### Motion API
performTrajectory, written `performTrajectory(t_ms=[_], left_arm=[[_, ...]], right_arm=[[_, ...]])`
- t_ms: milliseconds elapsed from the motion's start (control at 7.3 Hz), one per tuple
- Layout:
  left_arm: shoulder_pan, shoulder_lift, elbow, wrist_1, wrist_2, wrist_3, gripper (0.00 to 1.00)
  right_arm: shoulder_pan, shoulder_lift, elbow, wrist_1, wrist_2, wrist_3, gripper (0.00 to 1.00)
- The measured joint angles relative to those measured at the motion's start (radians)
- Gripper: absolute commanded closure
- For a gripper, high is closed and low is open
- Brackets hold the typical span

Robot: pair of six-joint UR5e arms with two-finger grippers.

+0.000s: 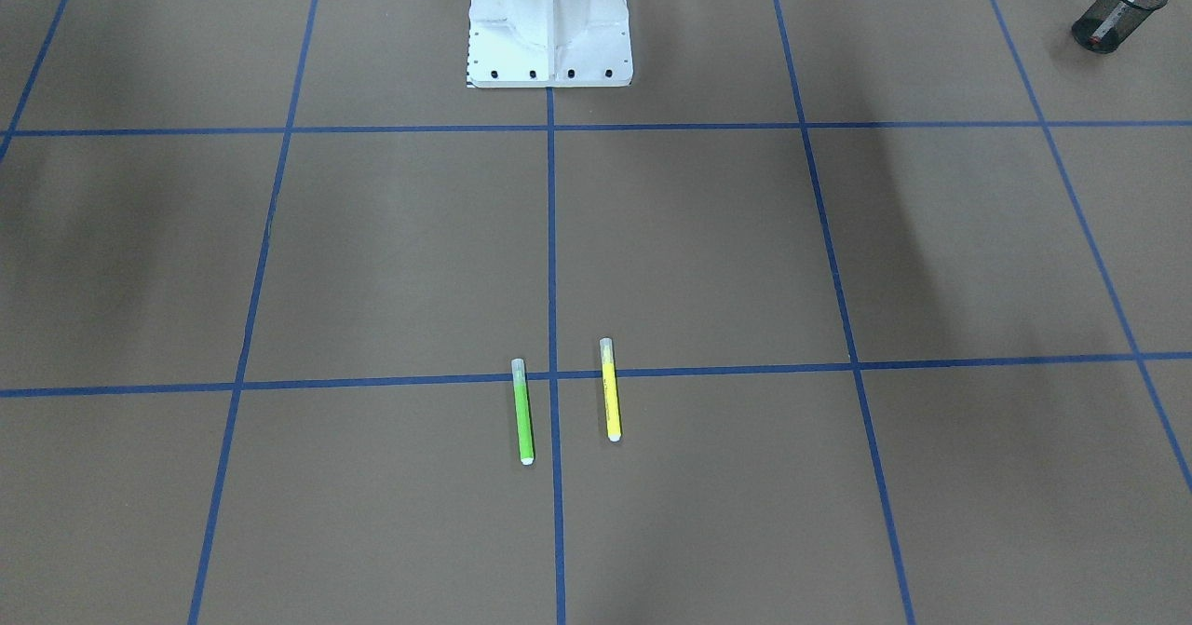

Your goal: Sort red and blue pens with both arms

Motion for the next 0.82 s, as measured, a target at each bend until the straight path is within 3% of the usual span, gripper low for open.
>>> performTrajectory(t_ms=[274, 411, 822], left_arm=[[0.000, 0.004, -0.002, -0.014, -0.010, 0.000, 0.00], [0.000, 0.010, -0.002, -0.027, -0.014, 0.000, 0.00], [0.001, 0.023, -0.003, -0.050, -0.019, 0.000, 0.00]], right_arm=[[0.000, -0.132, -0.174, 0.322, -0.002, -0.002, 1.00], [-0.001, -0.160, -0.233, 0.389, 0.000, -0.005, 1.00], [-0.002, -0.204, -0.288, 0.390, 0.033, -0.010, 1.00]])
